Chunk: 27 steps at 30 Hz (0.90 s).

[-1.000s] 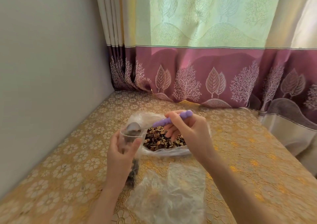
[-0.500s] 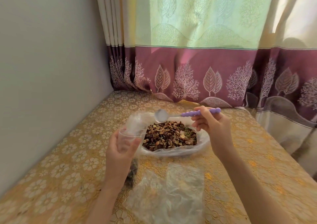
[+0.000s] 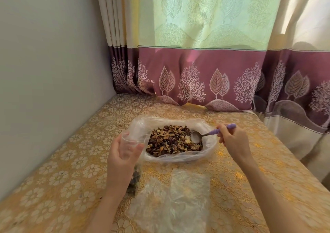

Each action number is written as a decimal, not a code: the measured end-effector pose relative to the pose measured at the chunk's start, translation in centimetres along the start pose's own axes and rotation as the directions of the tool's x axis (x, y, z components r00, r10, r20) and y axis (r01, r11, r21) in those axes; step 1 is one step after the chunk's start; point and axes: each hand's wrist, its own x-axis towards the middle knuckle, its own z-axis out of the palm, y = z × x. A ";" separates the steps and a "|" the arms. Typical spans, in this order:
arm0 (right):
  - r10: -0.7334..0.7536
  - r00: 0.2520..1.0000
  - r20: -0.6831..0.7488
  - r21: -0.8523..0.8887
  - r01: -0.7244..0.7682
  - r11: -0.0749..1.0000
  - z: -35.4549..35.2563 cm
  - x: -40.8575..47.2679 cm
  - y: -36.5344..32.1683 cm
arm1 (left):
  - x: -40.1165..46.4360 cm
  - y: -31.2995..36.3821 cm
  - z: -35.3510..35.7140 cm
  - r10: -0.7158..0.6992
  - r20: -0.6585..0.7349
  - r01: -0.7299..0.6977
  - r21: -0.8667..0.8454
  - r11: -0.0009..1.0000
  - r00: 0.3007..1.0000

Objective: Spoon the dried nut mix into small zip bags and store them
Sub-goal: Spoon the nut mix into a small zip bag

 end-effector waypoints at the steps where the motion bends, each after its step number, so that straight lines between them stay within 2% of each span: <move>1: 0.005 1.000 0.000 0.013 -0.005 1.000 0.0 0.1 0.0 | 0.0 0.0 0.0 0.000 -0.002 0.000 -0.004 1.000 1.000; 8: 0.119 0.993 0.024 0.148 -0.121 0.982 -0.4 0.8 0.0 | 0.0 -0.1 0.0 0.006 -0.007 -0.006 -0.017 1.000 1.000; 15: 0.264 0.959 0.107 0.222 -0.282 0.933 0.9 -0.2 0.7 | 0.0 0.0 0.0 0.010 0.000 -0.010 -0.002 1.000 1.000; 22: 0.275 0.960 -0.052 0.260 -0.253 0.932 0.8 -0.4 0.9 | 0.1 -0.1 -0.1 -0.012 -0.002 0.012 0.003 1.000 1.000; 27: 0.280 0.956 -0.089 0.301 -0.243 0.922 0.5 -0.4 0.2 | 0.1 -0.1 -0.1 -0.025 0.005 0.025 0.018 1.000 1.000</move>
